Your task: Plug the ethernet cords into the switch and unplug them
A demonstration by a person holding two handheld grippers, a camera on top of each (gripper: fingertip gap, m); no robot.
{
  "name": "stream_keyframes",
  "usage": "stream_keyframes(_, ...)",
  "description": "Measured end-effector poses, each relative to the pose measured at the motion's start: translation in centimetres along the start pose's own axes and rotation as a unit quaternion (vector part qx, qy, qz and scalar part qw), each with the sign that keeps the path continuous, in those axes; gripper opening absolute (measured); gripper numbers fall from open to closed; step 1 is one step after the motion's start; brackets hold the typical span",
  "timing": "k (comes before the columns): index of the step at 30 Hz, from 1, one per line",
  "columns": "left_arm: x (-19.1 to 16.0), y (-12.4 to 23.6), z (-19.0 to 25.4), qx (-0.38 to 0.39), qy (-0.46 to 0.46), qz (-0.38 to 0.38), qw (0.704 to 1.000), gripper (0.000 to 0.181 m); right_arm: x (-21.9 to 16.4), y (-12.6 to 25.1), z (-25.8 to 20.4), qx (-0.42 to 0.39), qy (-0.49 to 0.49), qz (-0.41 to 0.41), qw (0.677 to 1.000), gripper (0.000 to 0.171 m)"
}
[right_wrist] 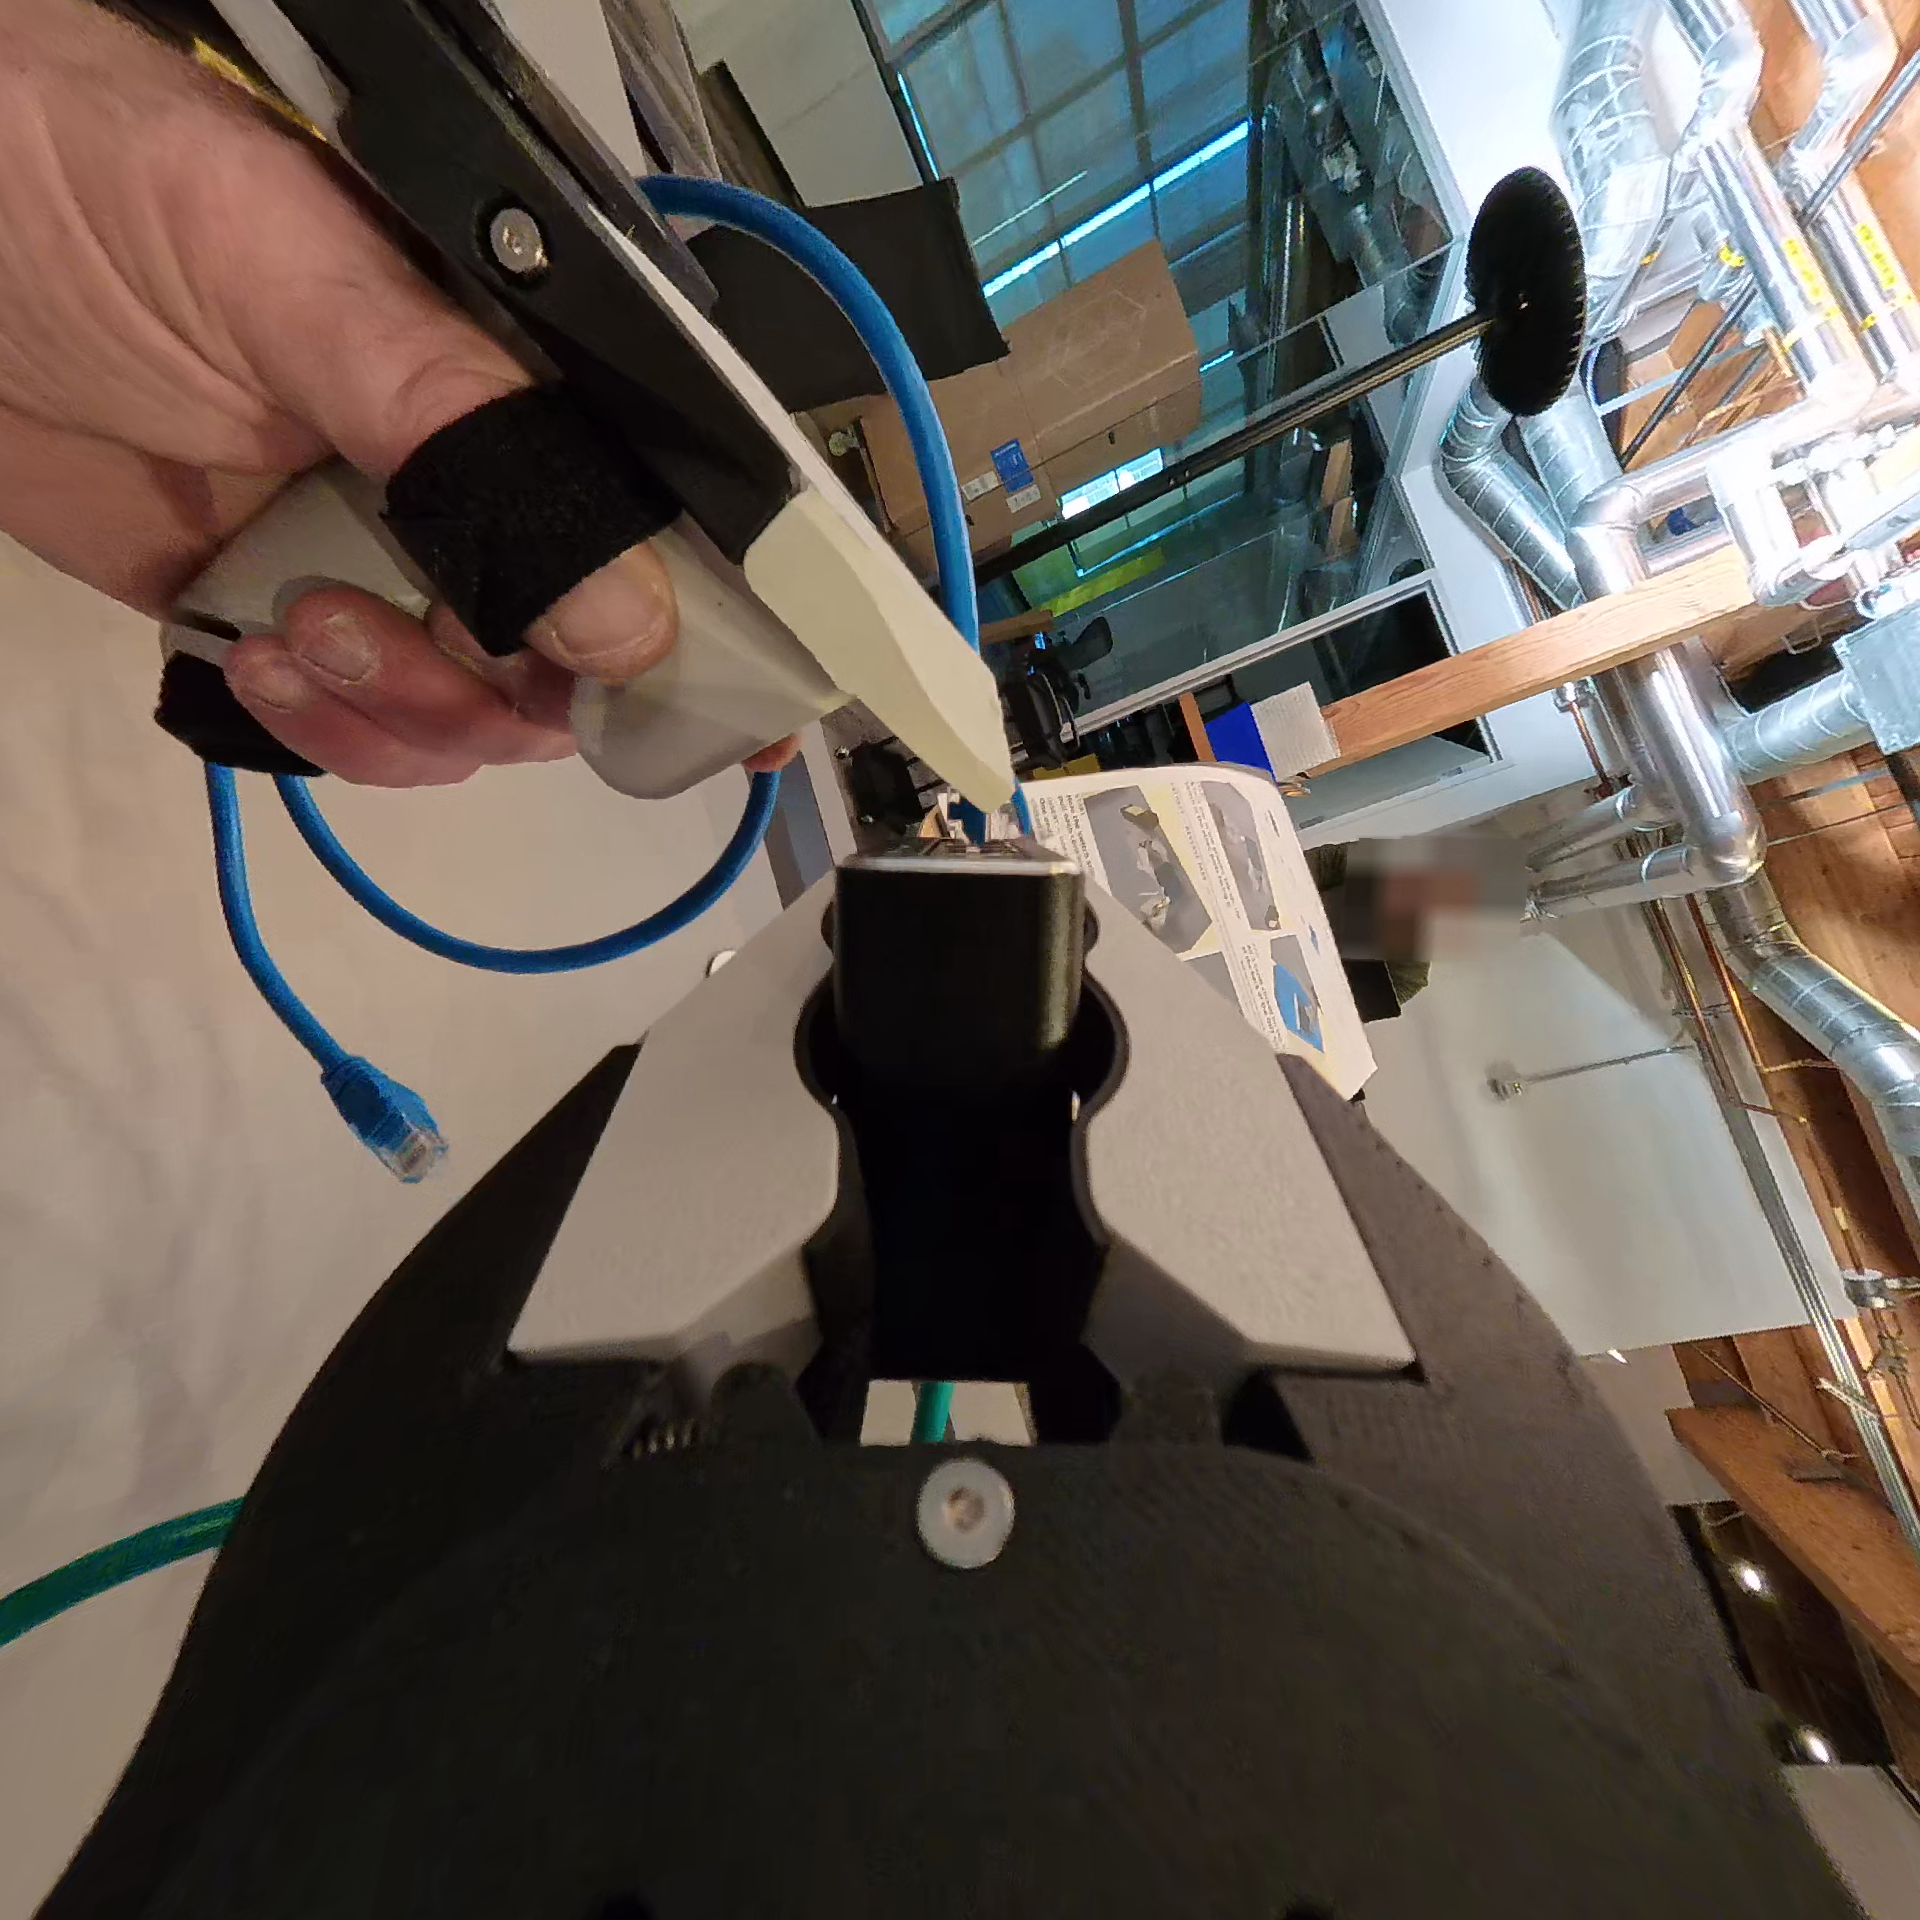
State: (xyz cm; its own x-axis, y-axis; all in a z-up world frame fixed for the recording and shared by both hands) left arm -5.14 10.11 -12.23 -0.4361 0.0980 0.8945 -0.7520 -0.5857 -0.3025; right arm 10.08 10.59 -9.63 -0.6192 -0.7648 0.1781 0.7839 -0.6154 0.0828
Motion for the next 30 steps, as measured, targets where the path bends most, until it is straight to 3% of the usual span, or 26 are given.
stream_keyframes(6,-0.1,-0.3,-0.2,0.023,0.005,-0.031,0.999,0.026,-1.3,-0.6,-0.5,0.012,-0.012,-0.027,0.999,0.033)
stream_keyframes(12,-1.0,-0.6,-0.1,0.048,-0.024,-0.094,0.994,0.019,-2.9,-1.1,-0.8,0.014,-0.025,-0.059,0.998,0.032)
stream_keyframes(19,-1.8,-1.1,0.4,0.048,-0.058,-0.233,0.970,0.020,-5.1,-1.9,-1.1,0.015,-0.059,-0.100,0.993,0.032)
stream_keyframes(22,-1.8,-1.0,1.9,0.002,-0.074,-0.291,0.954,0.021,-6.6,-2.4,-1.4,0.020,-0.073,-0.123,0.990,0.033)
stream_keyframes(27,-0.4,-0.4,4.5,-0.068,-0.116,-0.288,0.948,0.026,-8.1,-3.0,-1.7,0.024,-0.087,-0.129,0.988,0.033)
stream_keyframes(30,1.6,0.4,4.4,-0.059,-0.125,-0.263,0.955,0.026,-8.6,-3.1,-1.8,0.024,-0.089,-0.131,0.987,0.033)
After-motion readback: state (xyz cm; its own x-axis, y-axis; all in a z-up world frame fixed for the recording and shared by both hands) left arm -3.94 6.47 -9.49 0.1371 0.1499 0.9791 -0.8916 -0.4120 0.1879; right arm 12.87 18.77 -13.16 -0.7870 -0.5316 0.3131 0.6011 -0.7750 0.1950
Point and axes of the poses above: each gripper's, where its closed fingertips meet, y back along the fingers, x out of its top, z = x × y across the jaws, the point moved 10 cm from there along y, back along the fingers, and after that the axes turned 15 degrees about y, right-handed, at the moved point
